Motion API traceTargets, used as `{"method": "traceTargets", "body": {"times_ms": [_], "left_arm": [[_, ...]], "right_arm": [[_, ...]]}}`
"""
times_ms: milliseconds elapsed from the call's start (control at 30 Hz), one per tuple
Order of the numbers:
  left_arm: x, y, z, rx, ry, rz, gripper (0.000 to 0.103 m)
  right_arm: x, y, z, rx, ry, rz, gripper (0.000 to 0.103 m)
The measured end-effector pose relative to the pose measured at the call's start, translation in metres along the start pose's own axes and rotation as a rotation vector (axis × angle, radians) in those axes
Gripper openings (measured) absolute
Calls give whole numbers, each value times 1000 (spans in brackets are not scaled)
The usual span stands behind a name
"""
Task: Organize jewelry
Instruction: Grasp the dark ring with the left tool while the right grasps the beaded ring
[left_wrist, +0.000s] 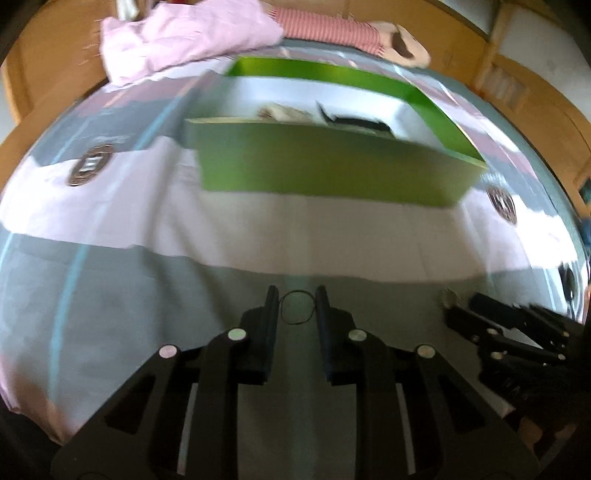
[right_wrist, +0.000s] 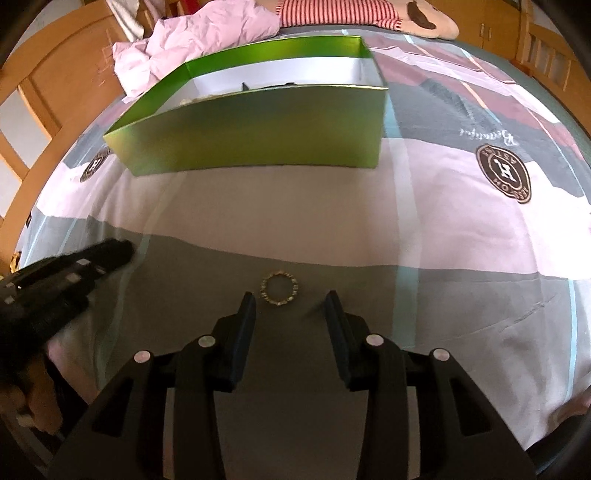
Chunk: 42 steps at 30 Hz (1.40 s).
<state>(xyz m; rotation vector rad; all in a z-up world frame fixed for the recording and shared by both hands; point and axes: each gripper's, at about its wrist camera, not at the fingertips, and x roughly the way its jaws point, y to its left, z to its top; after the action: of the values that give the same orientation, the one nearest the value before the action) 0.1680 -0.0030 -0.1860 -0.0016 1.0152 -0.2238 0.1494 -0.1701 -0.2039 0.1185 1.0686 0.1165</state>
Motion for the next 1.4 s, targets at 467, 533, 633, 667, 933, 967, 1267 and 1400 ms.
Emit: {"method": "traceTargets", "body": {"times_ms": [467, 533, 633, 667, 933, 967, 1267, 1400], "left_arm": [[17, -10, -6, 13, 33, -10, 36], [17, -9, -7, 11, 29, 15, 27], [15, -6, -9, 17, 22, 35, 21], [13, -6, -10, 19, 21, 44, 21], [5, -8, -15, 43, 19, 68, 22], [4, -8, -16, 42, 19, 67, 24], [-3, -11, -18, 46, 14, 50, 39], [-5, -15, -18, 54, 11, 28, 44]], "right_arm": [[6, 15, -1, -96, -24, -48, 21], [4, 12, -3, -95, -19, -52, 21], [0, 6, -7, -93, -10, -69, 21], [-2, 3, -8, -85, -7, -69, 21], [-10, -12, -14, -24, -1, -68, 37], [-11, -13, -14, -19, -2, -66, 37], [-13, -11, -19, -20, 2, -51, 37], [-12, -6, -20, -31, 3, -47, 37]]}}
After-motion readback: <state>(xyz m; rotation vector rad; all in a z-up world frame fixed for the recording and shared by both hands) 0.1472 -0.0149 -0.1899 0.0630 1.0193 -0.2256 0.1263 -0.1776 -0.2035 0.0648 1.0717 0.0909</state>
